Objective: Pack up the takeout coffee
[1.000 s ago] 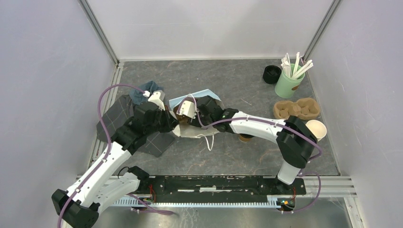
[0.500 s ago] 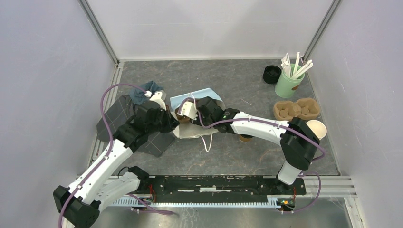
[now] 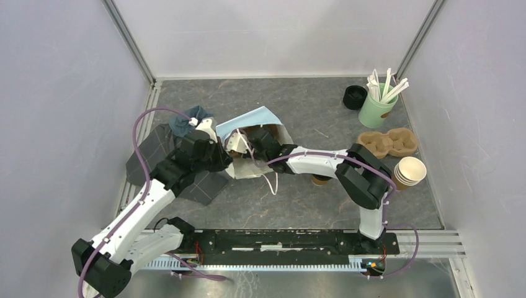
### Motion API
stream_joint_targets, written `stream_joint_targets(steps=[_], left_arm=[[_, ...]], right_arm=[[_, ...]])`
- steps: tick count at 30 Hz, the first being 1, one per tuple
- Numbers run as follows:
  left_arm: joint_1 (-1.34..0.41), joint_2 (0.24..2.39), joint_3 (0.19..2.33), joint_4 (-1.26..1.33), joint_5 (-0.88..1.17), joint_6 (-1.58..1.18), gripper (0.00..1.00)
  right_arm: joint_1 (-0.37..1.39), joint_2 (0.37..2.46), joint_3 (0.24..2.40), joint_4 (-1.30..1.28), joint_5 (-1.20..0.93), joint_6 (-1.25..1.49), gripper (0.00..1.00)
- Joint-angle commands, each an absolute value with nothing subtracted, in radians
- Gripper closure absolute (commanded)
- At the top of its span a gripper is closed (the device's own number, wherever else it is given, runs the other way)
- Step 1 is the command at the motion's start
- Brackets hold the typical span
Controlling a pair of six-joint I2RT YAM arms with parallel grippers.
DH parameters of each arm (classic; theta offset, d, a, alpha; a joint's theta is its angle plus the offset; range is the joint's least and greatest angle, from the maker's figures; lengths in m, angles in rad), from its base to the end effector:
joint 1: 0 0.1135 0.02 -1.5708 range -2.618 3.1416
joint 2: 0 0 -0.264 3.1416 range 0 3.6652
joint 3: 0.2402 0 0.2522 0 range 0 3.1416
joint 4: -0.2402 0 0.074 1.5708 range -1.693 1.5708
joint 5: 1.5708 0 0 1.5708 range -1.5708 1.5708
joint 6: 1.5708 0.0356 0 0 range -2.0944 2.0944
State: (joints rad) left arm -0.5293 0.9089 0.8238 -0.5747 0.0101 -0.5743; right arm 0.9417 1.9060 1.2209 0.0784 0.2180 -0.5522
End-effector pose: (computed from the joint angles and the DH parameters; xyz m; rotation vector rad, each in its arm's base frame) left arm 0.1668 -0.0980 0.2935 -0.0461 2.3011 -0.6009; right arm 0.2556 0.3382 0.1923 -1.3753 1.6672 -0.0132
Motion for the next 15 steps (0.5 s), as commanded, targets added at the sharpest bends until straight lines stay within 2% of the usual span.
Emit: stream_joint_targets(steps=[1, 4, 10, 15], left_arm=[[-0.541, 0.899, 0.861, -0.563, 0.037, -0.613, 0.98], [-0.540, 0.894, 0.872, -0.568, 0.010, -0.609, 0.98], [-0.540, 0.888, 0.899, -0.583, -0.052, -0.599, 0.98], [-0.540, 0.894, 0.921, -0.591, -0.069, -0.606, 0.98]], right_arm=[[0.934, 1.846, 1.234, 0.164, 0.270, -0.590, 0.61], [0.932, 1.786, 1.195, 0.127, 0.258, -0.600, 0.51], [0.939, 1.685, 1.209, -0.113, 0.135, -0.539, 0.33], [0.941, 1.609, 1.235, -0.285, 0.082, -0.483, 0.23]])
